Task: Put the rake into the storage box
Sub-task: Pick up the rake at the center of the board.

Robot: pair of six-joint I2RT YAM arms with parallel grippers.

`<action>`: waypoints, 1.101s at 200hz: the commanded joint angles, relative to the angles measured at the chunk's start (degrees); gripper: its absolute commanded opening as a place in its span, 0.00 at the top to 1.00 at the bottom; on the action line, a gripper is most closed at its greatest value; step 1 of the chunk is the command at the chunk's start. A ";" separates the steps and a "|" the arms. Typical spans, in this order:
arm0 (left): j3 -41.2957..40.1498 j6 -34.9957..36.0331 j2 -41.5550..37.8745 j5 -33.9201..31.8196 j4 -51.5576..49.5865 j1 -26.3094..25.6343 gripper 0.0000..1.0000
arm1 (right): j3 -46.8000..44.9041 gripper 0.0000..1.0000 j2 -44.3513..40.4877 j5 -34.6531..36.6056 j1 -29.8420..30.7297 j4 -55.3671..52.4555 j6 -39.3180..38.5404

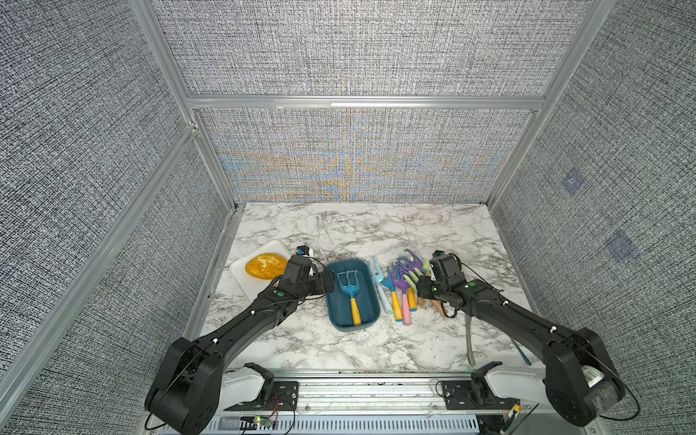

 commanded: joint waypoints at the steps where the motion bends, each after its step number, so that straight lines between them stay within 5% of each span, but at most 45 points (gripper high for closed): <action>1: 0.28 0.88 -0.42 -1.00 -0.90 -0.07 0.03 | -0.93 0.47 0.56 -1.22 -0.31 1.02 0.19; 41: 0.09 0.95 -2.09 -3.00 -1.78 -0.07 0.03 | 0.08 0.50 1.71 -6.91 4.10 3.88 -1.59; 110: -0.28 1.23 -4.62 -5.61 -2.92 -0.03 0.02 | 5.88 0.59 13.03 -1.18 10.23 1.13 0.37; 220: -0.76 1.10 -5.74 -6.19 -2.84 -0.07 0.02 | 9.58 0.60 17.39 1.75 13.32 -1.95 1.99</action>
